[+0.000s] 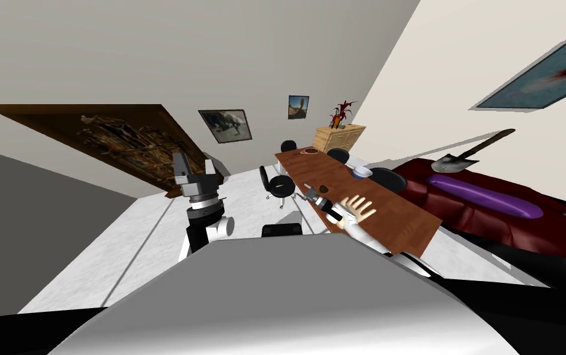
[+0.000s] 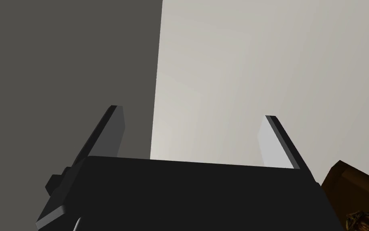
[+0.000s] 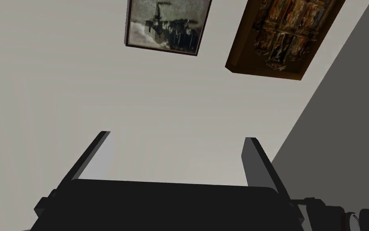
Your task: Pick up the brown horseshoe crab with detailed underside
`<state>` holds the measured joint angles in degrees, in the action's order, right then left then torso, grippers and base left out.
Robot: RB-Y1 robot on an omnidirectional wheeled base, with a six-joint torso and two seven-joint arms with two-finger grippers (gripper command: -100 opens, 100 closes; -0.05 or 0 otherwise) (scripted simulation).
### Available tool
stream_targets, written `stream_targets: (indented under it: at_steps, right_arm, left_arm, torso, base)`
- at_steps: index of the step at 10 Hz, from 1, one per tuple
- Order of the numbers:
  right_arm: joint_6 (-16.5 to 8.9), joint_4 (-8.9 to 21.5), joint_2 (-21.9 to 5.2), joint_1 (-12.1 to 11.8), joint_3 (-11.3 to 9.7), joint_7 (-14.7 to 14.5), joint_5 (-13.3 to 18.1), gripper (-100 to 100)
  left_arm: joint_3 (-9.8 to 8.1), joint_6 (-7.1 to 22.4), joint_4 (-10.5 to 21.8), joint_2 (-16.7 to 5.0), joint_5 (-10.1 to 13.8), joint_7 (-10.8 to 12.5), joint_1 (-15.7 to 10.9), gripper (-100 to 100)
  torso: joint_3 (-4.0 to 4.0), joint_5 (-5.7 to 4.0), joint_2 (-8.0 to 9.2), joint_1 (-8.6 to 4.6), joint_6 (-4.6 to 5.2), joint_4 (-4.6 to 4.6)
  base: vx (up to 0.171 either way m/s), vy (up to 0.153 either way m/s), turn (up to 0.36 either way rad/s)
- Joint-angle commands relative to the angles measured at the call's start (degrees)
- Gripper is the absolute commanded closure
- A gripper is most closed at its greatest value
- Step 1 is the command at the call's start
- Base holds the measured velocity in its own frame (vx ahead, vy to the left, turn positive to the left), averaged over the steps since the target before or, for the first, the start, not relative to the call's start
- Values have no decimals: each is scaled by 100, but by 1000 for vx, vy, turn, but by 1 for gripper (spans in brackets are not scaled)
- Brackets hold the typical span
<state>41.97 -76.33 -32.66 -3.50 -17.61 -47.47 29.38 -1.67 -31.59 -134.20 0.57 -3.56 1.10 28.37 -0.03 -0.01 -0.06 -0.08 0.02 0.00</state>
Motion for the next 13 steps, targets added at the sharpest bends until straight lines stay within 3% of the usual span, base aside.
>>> stream_targets:
  at_steps: [1,2,3,4,5,8,10,11,12,13]
  right_arm:
    - [18,286,-53,110,-91,-237,85,-100]
    - [18,307,-53,110,-91,-237,85,-100]
    - [90,531,-210,250,-246,-498,237,-100]
    - [90,649,-210,250,-246,-533,237,-100]
    - [162,873,-365,387,-400,-757,387,-100]
    - [233,1307,-517,523,-550,-1109,534,-100]
    - [373,1858,-813,789,-842,-1539,812,-100]
    - [373,1923,-813,789,-842,-1654,812,-100]
    - [439,2200,-955,917,-983,-1863,941,-100]
    - [439,2212,-955,917,-983,-1911,941,-100]
  left_arm:
    - [0,0,0,0,0,0,0,0]
    - [0,0,0,0,0,0,1,0]
    - [0,0,0,0,0,0,1,0]
    - [0,0,0,0,0,0,0,0]
    - [0,0,0,0,0,0,1,0]
    - [0,0,0,0,0,0,0,0]
    - [0,0,0,0,0,0,0,0]
    - [0,0,0,0,0,0,0,0]
    - [-1,0,0,0,0,0,1,0]
    - [0,0,0,0,0,0,1,0]
  torso:
    - [0,0,0,0,0,0]
    - [-1,0,0,1,4,-1]
    - [1,0,2,3,5,0]
    - [0,1,1,4,-1,0]
    - [0,0,1,1,5,0]
    - [0,0,0,1,1,0]
    - [0,0,0,1,3,0]
    - [-1,0,-1,-1,2,0]
    - [-1,-1,-1,-2,7,-1]
    - [-1,0,-1,-3,4,0]
  base:
    - [8,-15,85]
    - [3,-6,-11]
    - [3,-3,207]
    - [4,-12,101]
    - [5,-11,140]
    - [5,-12,121]
    - [7,-14,214]
    - [8,-22,75]
    - [8,-21,127]
    - [6,-18,76]
